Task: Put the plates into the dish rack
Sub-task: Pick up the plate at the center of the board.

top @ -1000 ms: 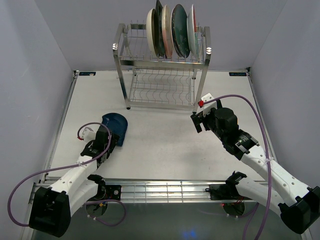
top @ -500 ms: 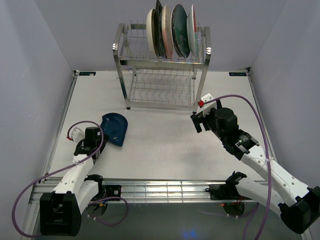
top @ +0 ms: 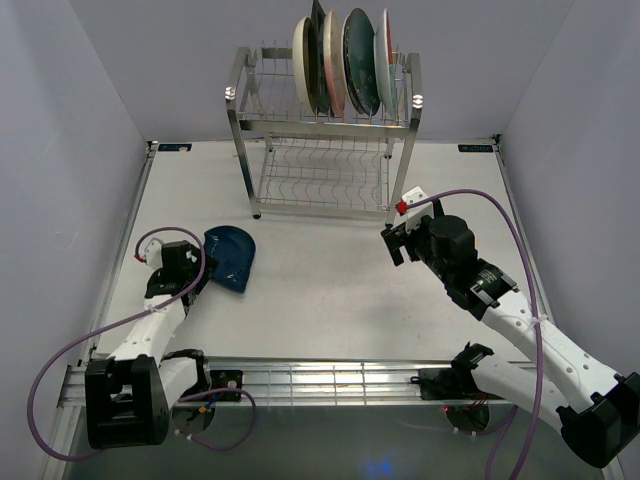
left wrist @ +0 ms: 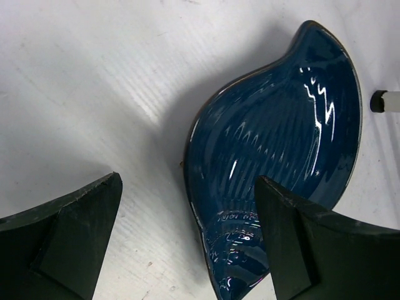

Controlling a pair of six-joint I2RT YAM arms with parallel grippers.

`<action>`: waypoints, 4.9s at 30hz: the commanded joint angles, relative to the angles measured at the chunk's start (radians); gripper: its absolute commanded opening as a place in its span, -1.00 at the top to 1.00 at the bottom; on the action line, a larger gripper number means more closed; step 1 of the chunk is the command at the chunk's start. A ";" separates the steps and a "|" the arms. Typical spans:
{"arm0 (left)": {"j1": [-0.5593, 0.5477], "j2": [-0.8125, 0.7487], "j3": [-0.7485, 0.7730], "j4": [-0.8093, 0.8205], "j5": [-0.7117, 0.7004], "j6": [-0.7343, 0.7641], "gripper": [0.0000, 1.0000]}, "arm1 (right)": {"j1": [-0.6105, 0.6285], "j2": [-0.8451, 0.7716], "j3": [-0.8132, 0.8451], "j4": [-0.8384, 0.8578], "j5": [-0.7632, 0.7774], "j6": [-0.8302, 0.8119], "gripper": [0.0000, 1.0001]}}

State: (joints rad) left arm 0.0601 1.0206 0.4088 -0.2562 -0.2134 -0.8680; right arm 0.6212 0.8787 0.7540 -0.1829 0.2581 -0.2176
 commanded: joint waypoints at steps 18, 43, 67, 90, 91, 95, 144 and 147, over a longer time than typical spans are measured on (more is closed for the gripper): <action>0.127 0.191 -0.008 0.311 0.290 0.100 -0.47 | -0.001 -0.010 0.008 0.016 -0.010 -0.006 -0.80; 0.176 0.239 -0.079 0.419 0.388 0.069 0.42 | 0.000 -0.009 0.007 0.014 -0.011 -0.008 -0.80; 0.173 -0.227 -0.074 0.123 0.302 0.054 1.00 | 0.006 0.009 0.015 0.014 -0.014 -0.005 -0.80; 0.175 -0.383 0.355 -0.219 0.273 0.081 1.00 | 0.006 0.009 0.013 0.014 -0.005 -0.009 -0.80; 0.175 -0.375 0.401 -0.227 0.275 0.083 1.00 | 0.008 0.008 0.013 0.014 -0.005 -0.009 -0.80; 0.175 -0.346 0.511 -0.259 0.284 0.093 1.00 | 0.008 0.009 0.013 0.014 -0.006 -0.009 -0.80; -0.127 -0.040 1.199 -0.434 0.152 0.245 1.00 | 0.025 0.019 0.013 0.016 0.006 -0.019 -0.80; -0.134 -0.040 1.234 -0.446 0.132 0.238 1.00 | 0.023 0.023 0.015 0.014 0.010 -0.019 -0.80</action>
State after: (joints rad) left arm -0.0673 1.0119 1.5494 -0.8070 0.0055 -0.6163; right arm 0.6380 0.9112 0.7540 -0.1844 0.2592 -0.2214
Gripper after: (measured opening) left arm 0.195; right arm 0.900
